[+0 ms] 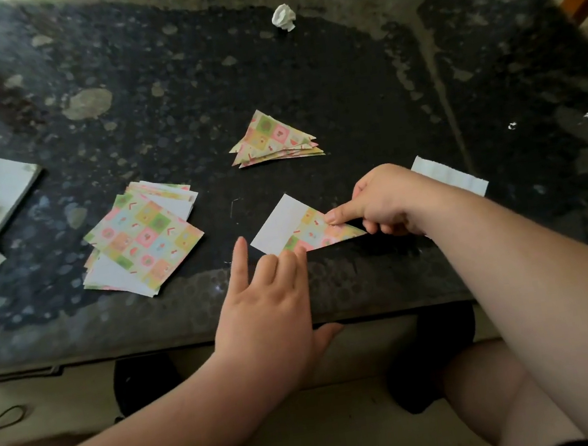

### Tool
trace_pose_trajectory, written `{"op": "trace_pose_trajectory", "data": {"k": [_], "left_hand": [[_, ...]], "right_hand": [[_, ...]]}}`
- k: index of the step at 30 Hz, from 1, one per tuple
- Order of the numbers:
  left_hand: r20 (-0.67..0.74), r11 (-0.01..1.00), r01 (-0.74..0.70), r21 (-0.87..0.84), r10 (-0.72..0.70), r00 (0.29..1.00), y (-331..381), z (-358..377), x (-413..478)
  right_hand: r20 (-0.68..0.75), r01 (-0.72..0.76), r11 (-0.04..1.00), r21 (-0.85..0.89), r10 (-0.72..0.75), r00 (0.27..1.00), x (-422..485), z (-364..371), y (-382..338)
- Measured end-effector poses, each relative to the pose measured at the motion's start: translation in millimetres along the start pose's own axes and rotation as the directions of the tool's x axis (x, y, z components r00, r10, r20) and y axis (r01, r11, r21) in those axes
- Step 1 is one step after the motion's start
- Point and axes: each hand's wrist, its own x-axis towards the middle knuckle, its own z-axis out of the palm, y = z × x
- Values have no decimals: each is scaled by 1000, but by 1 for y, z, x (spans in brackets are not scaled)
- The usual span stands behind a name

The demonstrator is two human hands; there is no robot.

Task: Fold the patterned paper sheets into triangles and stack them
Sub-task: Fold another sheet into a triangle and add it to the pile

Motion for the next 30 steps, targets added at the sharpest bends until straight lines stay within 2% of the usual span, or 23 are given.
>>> {"op": "trace_pose_trajectory", "data": {"k": [5,10,12,18,24,30], "left_hand": [[-49,999,-15,33,16,999,-3,7,1],[-13,998,-41,43,42,999,-2,14,5],[-10,998,-54,37,55,998,-3,15,6],[-114,996,-89,-4,88,990,-3,17,9],[-101,994,-109,1,109,989,-10,20,6],[-75,993,-115,25,117,990,-10,21,5]], "right_hand": [[-14,68,994,-85,-69,998,-6,0,-3],[-60,122,895,-429,-163,985,-19,8,-10],[-88,100,871,-481,-161,983,-20,12,-12],[-77,92,854,-512,-152,985,-18,15,-16],[-7,120,800,-588,-153,988,-21,6,-13],[-82,58,909,-413,-101,991,-19,-19,16]]}}
